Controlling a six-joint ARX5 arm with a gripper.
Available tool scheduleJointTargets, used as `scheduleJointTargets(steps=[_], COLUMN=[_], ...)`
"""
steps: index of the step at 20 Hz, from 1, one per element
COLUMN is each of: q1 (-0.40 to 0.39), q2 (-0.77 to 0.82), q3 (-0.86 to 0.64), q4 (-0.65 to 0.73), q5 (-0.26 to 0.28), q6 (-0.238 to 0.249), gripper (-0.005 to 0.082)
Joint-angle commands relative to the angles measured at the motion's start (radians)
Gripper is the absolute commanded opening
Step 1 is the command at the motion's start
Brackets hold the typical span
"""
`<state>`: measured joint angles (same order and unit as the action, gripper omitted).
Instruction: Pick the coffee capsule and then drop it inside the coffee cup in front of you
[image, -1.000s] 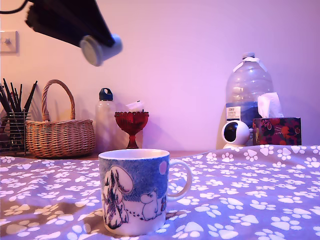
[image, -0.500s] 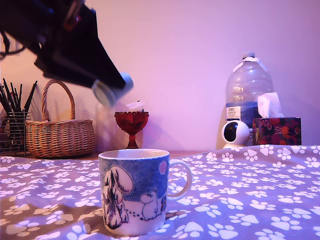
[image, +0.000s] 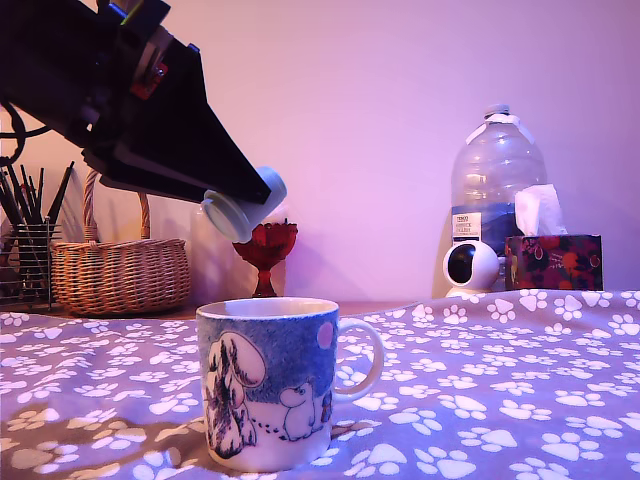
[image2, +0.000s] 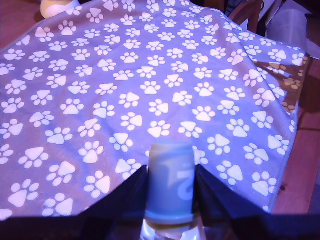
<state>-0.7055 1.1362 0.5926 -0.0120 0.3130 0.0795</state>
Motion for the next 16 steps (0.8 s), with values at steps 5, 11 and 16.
scheduleJointTargets(steps=[5,11,16], q1=[-0.021,-0.031,-0.031], q2=[0.101,0.101,0.113], q3=[-0.026,0.056,0.176], q4=[0.049,-0.097,-0.273], q5=[0.023,-0.042,-0.06], q6=[-0.008,-0.011,-0.012], gripper=[0.0196,0.0196,0.0196])
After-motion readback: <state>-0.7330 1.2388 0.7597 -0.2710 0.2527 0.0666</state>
